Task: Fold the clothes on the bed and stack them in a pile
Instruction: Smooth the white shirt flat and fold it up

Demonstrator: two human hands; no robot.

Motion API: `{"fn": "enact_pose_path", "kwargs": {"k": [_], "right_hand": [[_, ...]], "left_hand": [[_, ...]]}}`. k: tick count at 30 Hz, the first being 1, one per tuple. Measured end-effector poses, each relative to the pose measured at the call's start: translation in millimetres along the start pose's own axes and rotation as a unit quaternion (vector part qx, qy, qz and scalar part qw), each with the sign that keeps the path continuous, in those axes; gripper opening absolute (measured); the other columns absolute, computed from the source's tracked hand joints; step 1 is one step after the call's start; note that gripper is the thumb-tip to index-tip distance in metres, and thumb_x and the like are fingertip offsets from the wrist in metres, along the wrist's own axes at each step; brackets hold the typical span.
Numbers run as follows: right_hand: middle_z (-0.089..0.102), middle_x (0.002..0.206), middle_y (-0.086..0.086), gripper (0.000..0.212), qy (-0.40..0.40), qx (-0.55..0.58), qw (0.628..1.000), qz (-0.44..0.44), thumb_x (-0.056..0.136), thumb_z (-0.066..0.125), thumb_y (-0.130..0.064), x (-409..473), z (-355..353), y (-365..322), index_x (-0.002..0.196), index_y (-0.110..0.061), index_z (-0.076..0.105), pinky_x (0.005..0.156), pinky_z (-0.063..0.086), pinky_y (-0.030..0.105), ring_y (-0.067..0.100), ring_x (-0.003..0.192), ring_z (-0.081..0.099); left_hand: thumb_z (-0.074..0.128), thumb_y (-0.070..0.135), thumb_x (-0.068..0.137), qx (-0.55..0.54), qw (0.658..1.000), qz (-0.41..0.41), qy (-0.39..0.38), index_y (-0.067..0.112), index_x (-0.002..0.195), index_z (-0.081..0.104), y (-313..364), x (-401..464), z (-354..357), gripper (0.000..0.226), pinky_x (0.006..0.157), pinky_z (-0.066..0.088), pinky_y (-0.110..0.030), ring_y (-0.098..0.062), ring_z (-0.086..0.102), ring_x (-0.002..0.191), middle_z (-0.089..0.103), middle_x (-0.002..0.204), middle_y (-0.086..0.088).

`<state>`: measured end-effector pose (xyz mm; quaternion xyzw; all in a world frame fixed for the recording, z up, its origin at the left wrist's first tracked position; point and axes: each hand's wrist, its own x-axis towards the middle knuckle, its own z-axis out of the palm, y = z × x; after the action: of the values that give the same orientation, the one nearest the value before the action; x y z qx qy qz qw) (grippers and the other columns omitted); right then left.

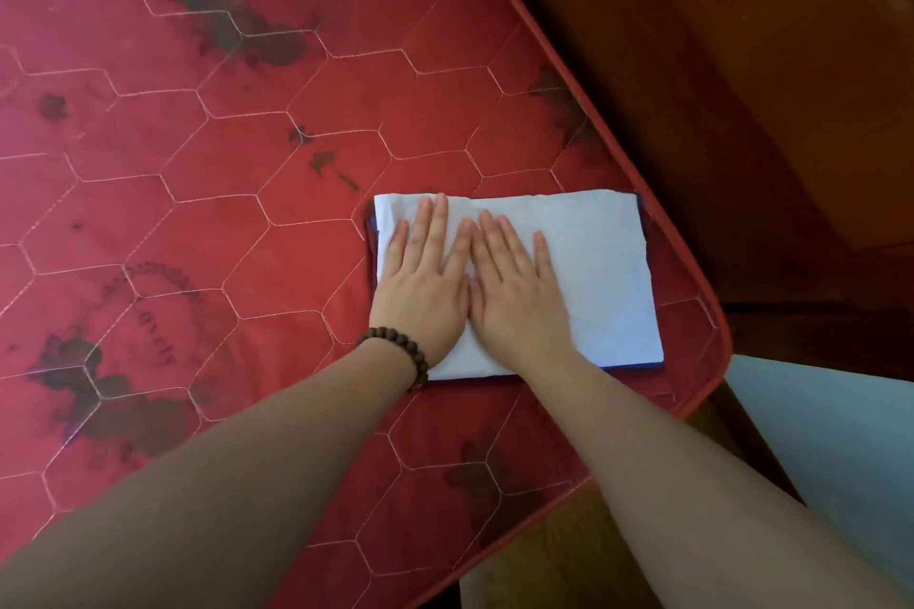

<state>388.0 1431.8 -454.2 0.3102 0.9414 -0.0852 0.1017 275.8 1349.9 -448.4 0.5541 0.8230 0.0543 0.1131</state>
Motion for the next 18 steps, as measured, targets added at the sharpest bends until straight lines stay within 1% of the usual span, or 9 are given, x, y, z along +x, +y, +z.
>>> {"fn": "enact_pose_path", "kwargs": {"k": [2, 3, 5, 8, 11, 15, 18], "right_hand": [[0.013, 0.162, 0.003, 0.06, 0.003, -0.018, 1.0, 0.004, 0.099, 0.019, -0.045, -1, 5, 14, 0.154, -0.022, 0.013, 0.12, 0.006, 0.05, 0.021, 0.15, 0.009], [0.015, 0.162, 0.003, 0.061, 0.004, -0.025, 1.0, 0.002, 0.098, 0.02, -0.05, -3, 5, 21, 0.154, -0.025, 0.015, 0.12, 0.007, 0.051, 0.022, 0.15, 0.011], [0.017, 0.162, 0.006, 0.065, 0.013, -0.034, 0.999, 0.02, 0.096, 0.022, -0.057, -7, 5, 37, 0.154, -0.028, 0.018, 0.12, 0.007, 0.051, 0.024, 0.149, 0.013], [0.015, 0.162, 0.01, 0.07, 0.022, -0.022, 0.996, 0.088, 0.093, 0.022, -0.062, -18, 3, 65, 0.154, -0.026, 0.02, 0.121, 0.004, 0.051, 0.026, 0.15, 0.009], [0.008, 0.163, 0.006, 0.074, 0.024, 0.004, 0.989, 0.143, 0.092, 0.022, -0.063, -27, -1, 82, 0.154, -0.024, 0.019, 0.12, 0.003, 0.053, 0.022, 0.15, 0.002], [0.006, 0.163, 0.005, 0.073, 0.032, 0.043, 0.989, 0.135, 0.092, 0.024, -0.06, -29, 1, 85, 0.155, -0.023, 0.019, 0.12, 0.003, 0.053, 0.02, 0.15, -0.001], [0.01, 0.163, 0.005, 0.07, 0.056, 0.055, 0.988, 0.135, 0.093, 0.027, -0.056, -28, 6, 87, 0.154, -0.022, 0.022, 0.12, 0.003, 0.053, 0.021, 0.15, 0.003]], "left_hand": [[0.034, 0.035, 0.099, -0.01, 1.0, 0.021, 0.007, 0.014, 0.152, 0.025, -1, 0, 6, 0.057, 0.121, 0.002, -0.047, -0.033, -0.001, 0.149, 0.002, 0.16, -0.019], [0.034, 0.04, 0.098, -0.006, 1.0, 0.022, 0.008, 0.016, 0.152, 0.027, -1, -1, 9, 0.059, 0.121, 0.003, -0.048, -0.035, -0.001, 0.149, 0.003, 0.16, -0.02], [0.031, 0.052, 0.095, 0.01, 1.0, 0.013, -0.003, 0.022, 0.154, 0.022, -1, -1, 13, 0.067, 0.12, 0.002, -0.051, -0.038, -0.005, 0.148, -0.001, 0.161, -0.018], [0.03, 0.066, 0.09, 0.022, 1.0, 0.001, -0.01, 0.028, 0.155, 0.016, -3, -3, 15, 0.077, 0.118, 0.002, -0.055, -0.042, -0.01, 0.146, -0.006, 0.161, -0.017], [0.034, 0.071, 0.086, 0.018, 1.0, -0.016, 0.007, 0.032, 0.154, 0.019, -3, -4, 16, 0.079, 0.119, 0.002, -0.055, -0.045, -0.01, 0.145, -0.005, 0.159, -0.023], [0.038, 0.07, 0.085, 0.0, 0.999, -0.023, 0.023, 0.034, 0.153, 0.022, -4, -4, 19, 0.078, 0.12, 0.0, -0.053, -0.045, -0.009, 0.146, -0.005, 0.158, -0.028], [0.037, 0.071, 0.085, -0.001, 0.999, -0.023, 0.029, 0.035, 0.152, 0.023, -6, -2, 23, 0.078, 0.12, 0.002, -0.053, -0.044, -0.008, 0.146, -0.005, 0.158, -0.027]]}}
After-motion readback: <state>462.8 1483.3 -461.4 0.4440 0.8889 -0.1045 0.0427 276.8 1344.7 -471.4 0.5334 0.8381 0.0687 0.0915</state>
